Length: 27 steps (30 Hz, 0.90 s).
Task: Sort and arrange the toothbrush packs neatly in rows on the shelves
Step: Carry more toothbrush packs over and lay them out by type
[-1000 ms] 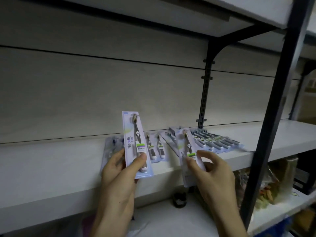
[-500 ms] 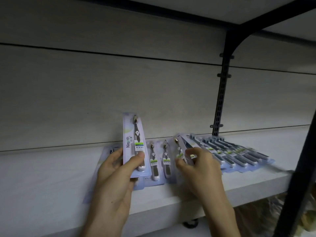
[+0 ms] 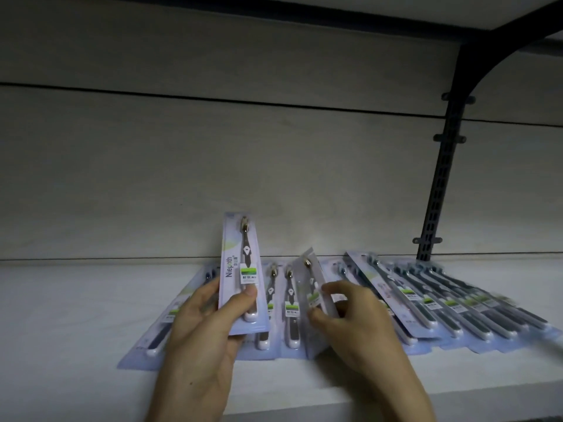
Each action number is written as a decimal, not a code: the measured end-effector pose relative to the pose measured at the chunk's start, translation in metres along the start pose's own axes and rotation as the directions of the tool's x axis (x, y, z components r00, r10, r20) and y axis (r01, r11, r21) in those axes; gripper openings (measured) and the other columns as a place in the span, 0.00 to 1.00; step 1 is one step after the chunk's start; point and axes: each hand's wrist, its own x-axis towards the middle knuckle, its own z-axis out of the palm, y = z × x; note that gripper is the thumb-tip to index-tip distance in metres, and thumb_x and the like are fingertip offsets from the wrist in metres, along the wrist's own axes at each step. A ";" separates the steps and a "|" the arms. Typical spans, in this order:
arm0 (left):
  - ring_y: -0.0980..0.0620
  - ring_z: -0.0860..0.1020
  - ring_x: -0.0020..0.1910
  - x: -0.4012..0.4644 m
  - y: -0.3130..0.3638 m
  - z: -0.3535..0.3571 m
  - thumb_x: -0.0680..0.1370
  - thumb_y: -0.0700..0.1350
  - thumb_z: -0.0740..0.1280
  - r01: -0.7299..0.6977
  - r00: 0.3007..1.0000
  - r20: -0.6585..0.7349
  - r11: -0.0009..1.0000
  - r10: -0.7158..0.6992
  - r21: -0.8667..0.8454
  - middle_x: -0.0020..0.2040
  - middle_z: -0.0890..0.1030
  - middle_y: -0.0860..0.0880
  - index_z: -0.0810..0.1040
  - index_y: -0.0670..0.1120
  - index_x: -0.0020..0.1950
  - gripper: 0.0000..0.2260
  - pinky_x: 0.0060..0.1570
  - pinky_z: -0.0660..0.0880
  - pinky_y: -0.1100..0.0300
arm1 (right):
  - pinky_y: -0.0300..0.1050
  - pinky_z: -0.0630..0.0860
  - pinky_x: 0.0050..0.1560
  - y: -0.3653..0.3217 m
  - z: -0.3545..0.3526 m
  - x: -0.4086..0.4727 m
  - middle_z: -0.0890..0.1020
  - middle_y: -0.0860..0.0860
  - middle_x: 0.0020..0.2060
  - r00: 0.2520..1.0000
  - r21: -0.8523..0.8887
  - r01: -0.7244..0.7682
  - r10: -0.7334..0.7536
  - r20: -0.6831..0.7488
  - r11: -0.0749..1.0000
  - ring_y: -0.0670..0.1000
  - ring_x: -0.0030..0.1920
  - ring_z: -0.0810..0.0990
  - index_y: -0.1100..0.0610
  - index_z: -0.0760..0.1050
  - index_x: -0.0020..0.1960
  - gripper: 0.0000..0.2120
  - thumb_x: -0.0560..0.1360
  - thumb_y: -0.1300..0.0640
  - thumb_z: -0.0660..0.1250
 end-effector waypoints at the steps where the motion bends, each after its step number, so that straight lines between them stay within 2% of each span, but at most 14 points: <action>1: 0.42 0.82 0.46 0.000 0.000 0.000 0.73 0.33 0.68 -0.009 1.000 -0.003 1.000 0.009 0.006 0.48 0.84 0.40 0.81 0.40 0.55 0.12 0.30 0.80 0.56 | 0.39 0.70 0.43 0.000 0.002 0.000 0.80 0.44 0.37 1.000 0.015 0.004 -0.004 0.009 1.000 0.45 0.43 0.78 0.47 0.75 0.57 0.16 0.70 0.50 0.70; 4: 0.42 0.82 0.49 0.000 -0.001 -0.001 0.72 0.34 0.68 -0.034 0.999 -0.010 0.999 0.034 0.031 0.49 0.84 0.43 0.80 0.42 0.56 0.13 0.44 0.80 0.46 | 0.39 0.69 0.42 -0.001 0.008 0.001 0.81 0.45 0.38 0.999 0.014 0.036 -0.037 0.022 0.999 0.46 0.42 0.78 0.47 0.74 0.57 0.16 0.70 0.49 0.70; 6: 0.42 0.82 0.50 0.000 -0.001 -0.001 0.72 0.34 0.68 -0.045 0.999 -0.014 0.998 0.046 0.032 0.49 0.84 0.43 0.80 0.42 0.57 0.14 0.48 0.78 0.45 | 0.41 0.70 0.42 -0.001 0.012 0.002 0.81 0.46 0.40 0.998 -0.010 0.059 -0.059 0.013 0.998 0.48 0.45 0.78 0.47 0.74 0.57 0.17 0.70 0.47 0.70; 10: 0.44 0.83 0.48 0.000 -0.001 -0.003 0.72 0.34 0.68 -0.063 0.998 -0.011 0.998 0.063 0.009 0.49 0.84 0.44 0.80 0.43 0.57 0.14 0.42 0.81 0.51 | 0.44 0.73 0.48 0.002 0.019 0.006 0.81 0.49 0.47 0.997 -0.088 0.079 -0.080 -0.016 0.993 0.52 0.51 0.77 0.46 0.73 0.60 0.20 0.69 0.44 0.68; 12: 0.44 0.83 0.48 0.001 -0.001 -0.004 0.72 0.34 0.68 -0.067 0.998 -0.012 0.998 0.067 0.006 0.50 0.84 0.44 0.80 0.42 0.57 0.15 0.38 0.82 0.54 | 0.44 0.74 0.50 0.003 0.021 0.008 0.81 0.50 0.48 0.996 -0.116 0.085 -0.088 -0.026 0.990 0.53 0.52 0.77 0.46 0.73 0.62 0.22 0.69 0.43 0.67; 16: 0.45 0.83 0.48 0.002 0.000 -0.005 0.71 0.34 0.69 -0.081 0.996 -0.030 0.997 0.082 0.018 0.50 0.84 0.43 0.80 0.42 0.58 0.15 0.39 0.81 0.54 | 0.44 0.73 0.50 0.002 0.026 0.012 0.83 0.50 0.46 0.994 -0.147 0.107 -0.111 -0.016 0.983 0.53 0.52 0.78 0.47 0.73 0.64 0.25 0.69 0.42 0.66; 18: 0.47 0.82 0.45 0.001 0.001 -0.004 0.72 0.34 0.69 -0.085 0.995 -0.051 0.996 0.086 0.018 0.49 0.84 0.43 0.80 0.42 0.57 0.14 0.37 0.80 0.54 | 0.44 0.72 0.51 0.000 0.028 0.011 0.83 0.50 0.48 0.994 -0.151 0.110 -0.109 0.010 0.982 0.53 0.53 0.78 0.48 0.73 0.64 0.25 0.69 0.41 0.66; 20: 0.49 0.82 0.42 0.000 0.001 -0.003 0.72 0.34 0.69 -0.078 0.994 -0.074 0.997 0.078 0.005 0.47 0.84 0.45 0.80 0.42 0.56 0.13 0.35 0.76 0.57 | 0.44 0.73 0.53 -0.001 0.029 0.011 0.82 0.49 0.51 0.993 -0.160 0.114 -0.109 0.036 0.981 0.52 0.54 0.78 0.48 0.73 0.63 0.24 0.70 0.41 0.67; 24: 0.48 0.83 0.45 0.000 0.001 -0.004 0.71 0.34 0.69 -0.069 0.994 -0.079 0.998 0.070 0.007 0.47 0.85 0.45 0.80 0.43 0.56 0.14 0.34 0.78 0.60 | 0.44 0.74 0.53 -0.001 0.028 0.008 0.82 0.50 0.50 0.994 -0.183 0.107 -0.099 0.054 0.977 0.53 0.53 0.77 0.49 0.76 0.57 0.19 0.70 0.41 0.67; 27: 0.50 0.84 0.40 -0.001 0.001 -0.003 0.71 0.34 0.70 -0.062 0.996 -0.066 0.998 0.063 0.014 0.46 0.85 0.45 0.81 0.42 0.54 0.13 0.33 0.80 0.60 | 0.45 0.74 0.54 0.000 0.031 0.008 0.82 0.49 0.48 0.995 -0.208 0.095 -0.085 0.058 0.973 0.54 0.52 0.77 0.49 0.76 0.54 0.20 0.68 0.38 0.67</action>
